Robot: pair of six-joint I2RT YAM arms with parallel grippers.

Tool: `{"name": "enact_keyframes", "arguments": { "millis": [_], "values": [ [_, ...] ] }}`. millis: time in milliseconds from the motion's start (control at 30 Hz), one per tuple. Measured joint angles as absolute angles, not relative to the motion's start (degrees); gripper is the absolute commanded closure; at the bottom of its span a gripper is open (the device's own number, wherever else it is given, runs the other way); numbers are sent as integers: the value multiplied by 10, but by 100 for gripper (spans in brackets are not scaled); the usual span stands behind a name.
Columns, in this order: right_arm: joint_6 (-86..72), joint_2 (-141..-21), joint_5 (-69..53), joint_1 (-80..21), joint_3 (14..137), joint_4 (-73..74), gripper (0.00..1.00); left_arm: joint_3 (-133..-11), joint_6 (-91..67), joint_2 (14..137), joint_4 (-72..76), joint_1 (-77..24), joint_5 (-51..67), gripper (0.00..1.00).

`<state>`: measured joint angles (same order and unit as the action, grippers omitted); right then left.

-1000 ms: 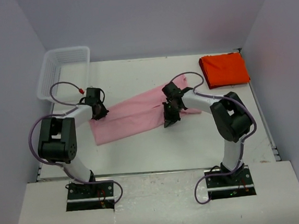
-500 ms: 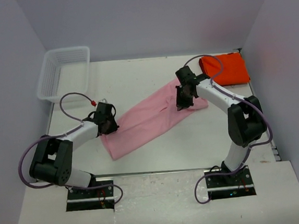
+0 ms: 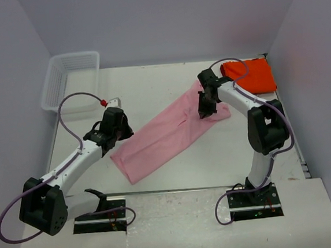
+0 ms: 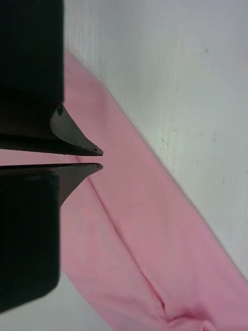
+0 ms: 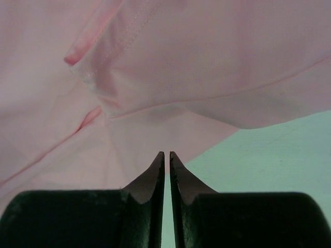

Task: Fold and stack the t-shirts
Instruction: Rotate the tshirt 90 degrees

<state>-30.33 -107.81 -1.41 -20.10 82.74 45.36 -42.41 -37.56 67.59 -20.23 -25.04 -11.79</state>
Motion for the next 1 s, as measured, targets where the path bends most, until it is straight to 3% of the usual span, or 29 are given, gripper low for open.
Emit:
{"name": "enact_keyframes", "arguments": {
  "millis": [67,133,333,667,833,1000],
  "values": [
    [-303,-1073,-15,-197,827,454,92,-446,-349,704,-175,-253,-73,100],
    [-304,-1061,-27,-197,821,448,100,-481,-321,761,-146,-253,-10,100],
    [-311,-973,-72,-199,762,421,100,-642,-262,988,-70,-273,181,100],
    [-306,-903,-88,-199,745,422,100,-838,-245,1215,33,-314,453,100],
    [-304,-901,-85,-199,733,426,100,-915,-249,1316,43,-337,541,100],
    [-304,-877,-85,-199,709,429,100,-990,-241,1399,-9,-349,551,100]
  ]
}}
